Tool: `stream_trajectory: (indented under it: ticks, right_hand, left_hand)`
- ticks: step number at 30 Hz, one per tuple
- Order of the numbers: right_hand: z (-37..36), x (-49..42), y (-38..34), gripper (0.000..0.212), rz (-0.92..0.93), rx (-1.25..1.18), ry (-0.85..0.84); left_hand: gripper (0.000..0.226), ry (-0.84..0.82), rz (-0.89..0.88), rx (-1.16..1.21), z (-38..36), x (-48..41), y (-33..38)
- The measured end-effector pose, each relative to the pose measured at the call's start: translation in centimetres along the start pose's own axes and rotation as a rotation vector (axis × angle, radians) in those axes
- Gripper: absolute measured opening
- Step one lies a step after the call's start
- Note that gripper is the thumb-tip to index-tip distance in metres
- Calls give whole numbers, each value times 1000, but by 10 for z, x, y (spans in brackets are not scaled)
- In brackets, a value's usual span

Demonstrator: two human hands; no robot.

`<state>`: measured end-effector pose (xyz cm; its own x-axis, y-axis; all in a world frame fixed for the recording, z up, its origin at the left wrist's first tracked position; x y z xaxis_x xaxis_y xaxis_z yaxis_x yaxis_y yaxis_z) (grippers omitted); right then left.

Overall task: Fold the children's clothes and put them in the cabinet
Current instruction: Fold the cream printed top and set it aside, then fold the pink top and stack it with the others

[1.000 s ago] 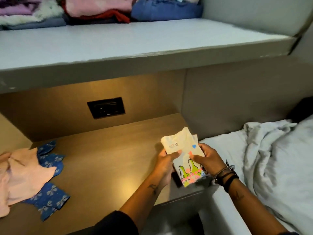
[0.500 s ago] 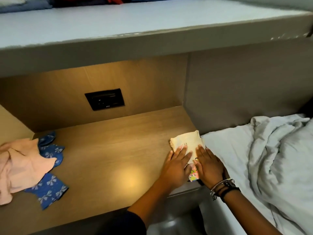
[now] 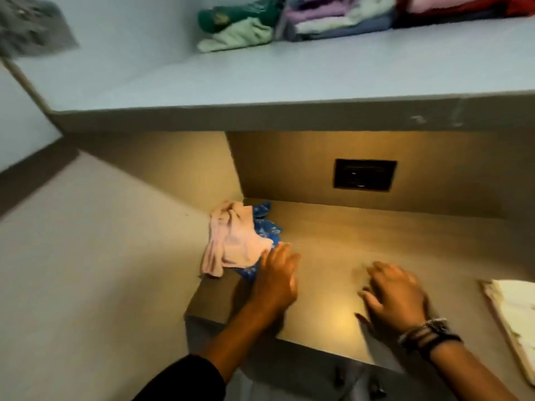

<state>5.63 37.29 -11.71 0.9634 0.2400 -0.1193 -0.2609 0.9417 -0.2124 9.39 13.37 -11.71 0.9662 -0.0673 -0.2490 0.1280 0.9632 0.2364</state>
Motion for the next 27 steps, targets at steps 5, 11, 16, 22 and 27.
stream_trajectory:
  ticks: [5,11,16,22,27]
  right_hand:
    - [-43,-81,-158,46,85,-339,-240]
    - [-91,-163,-246,28,-90,-543,-390]
    - [-112,-172,-254,13,-187,-636,-430]
    - [-80,-161,-214,14,-223,-883,-295]
    - [-14,-127,-165,68,22,-1077,-236]
  left_hand:
    - [62,79,385,-120,62,-5,-123]
    - [58,115,415,-94,78,-55,-156]
    - [24,31,564,110,70,-52,-162]
    - [23,198,372,301,101,-61,-137]
    - [8,39,75,720,105,-52,-79]
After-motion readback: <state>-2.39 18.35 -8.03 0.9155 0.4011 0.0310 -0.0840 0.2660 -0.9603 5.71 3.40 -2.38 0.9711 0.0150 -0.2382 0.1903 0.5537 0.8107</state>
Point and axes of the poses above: each hand's wrist, its own x-axis away from the middle knuckle, its own z-axis out of the back of the hand, y = z × x, the point moved 4 cm from there along -x, towards the middle knuckle, and after that the axes turned 5 degrees about -z, right-handed, at the moved point
